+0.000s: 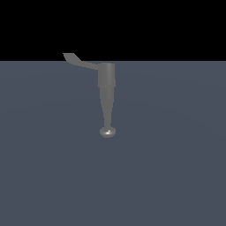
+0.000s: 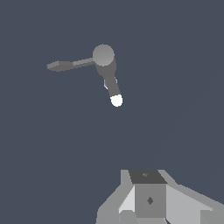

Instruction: Turn on the faucet by rotating a designated handle.

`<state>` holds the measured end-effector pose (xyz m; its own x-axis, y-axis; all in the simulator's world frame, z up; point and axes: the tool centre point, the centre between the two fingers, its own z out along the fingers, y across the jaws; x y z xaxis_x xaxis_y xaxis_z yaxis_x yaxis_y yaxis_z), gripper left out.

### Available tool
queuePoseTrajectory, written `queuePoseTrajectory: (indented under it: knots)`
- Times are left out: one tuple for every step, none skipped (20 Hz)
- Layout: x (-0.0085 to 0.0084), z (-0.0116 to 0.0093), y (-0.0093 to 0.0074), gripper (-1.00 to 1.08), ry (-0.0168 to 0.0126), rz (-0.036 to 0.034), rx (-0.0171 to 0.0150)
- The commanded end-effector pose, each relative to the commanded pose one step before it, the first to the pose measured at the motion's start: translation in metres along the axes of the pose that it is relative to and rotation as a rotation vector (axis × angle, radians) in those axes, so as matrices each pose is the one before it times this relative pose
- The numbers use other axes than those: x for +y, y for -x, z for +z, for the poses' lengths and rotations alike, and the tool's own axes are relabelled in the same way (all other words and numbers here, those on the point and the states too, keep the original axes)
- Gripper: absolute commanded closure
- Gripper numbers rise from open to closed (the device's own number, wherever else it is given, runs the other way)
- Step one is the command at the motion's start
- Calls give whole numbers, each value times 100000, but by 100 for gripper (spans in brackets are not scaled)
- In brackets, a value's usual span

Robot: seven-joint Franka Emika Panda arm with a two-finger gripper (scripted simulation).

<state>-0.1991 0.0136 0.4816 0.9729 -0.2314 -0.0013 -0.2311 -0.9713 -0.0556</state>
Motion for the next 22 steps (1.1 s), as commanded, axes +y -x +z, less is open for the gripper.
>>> queuePoseTrajectory:
  knots:
    - [-598, 462, -1086, 108, -1001, 5429, -607]
    - [-271, 200, -426, 108, -348, 2236, -250]
    - [-282, 208, -419, 108, -323, 2247, -253]
    - [-293, 216, -411, 108, -298, 2260, -255]
    - [-303, 224, -403, 108, -273, 2270, -255]
    - [-314, 232, -394, 108, -248, 2280, -254]
    - [-324, 240, -384, 108, -223, 2290, -251]
    - [-333, 247, -375, 108, -199, 2301, -247]
    - [-343, 255, -365, 108, -175, 2309, -242]
    - [-352, 262, -355, 108, -151, 2318, -235]
    - [-361, 269, -344, 108, -127, 2325, -227]
    - [-369, 277, -333, 108, -105, 2334, -217]
    - [-377, 284, -322, 108, -83, 2341, -206]
    - [-384, 291, -310, 108, -61, 2349, -194]
    - [-392, 298, -298, 108, -40, 2354, -181]
    - [-398, 304, -286, 108, -21, 2361, -166]
    - [-405, 311, -273, 108, -2, 2366, -150]
    - [-411, 318, -260, 108, 16, 2371, -134]
    - [-416, 324, -247, 108, 33, 2376, -116]
    - [-421, 330, -234, 108, 49, 2380, -97]
    - [-426, 336, -221, 108, 64, 2384, -77]
    - [-430, 342, -206, 108, 77, 2386, -56]
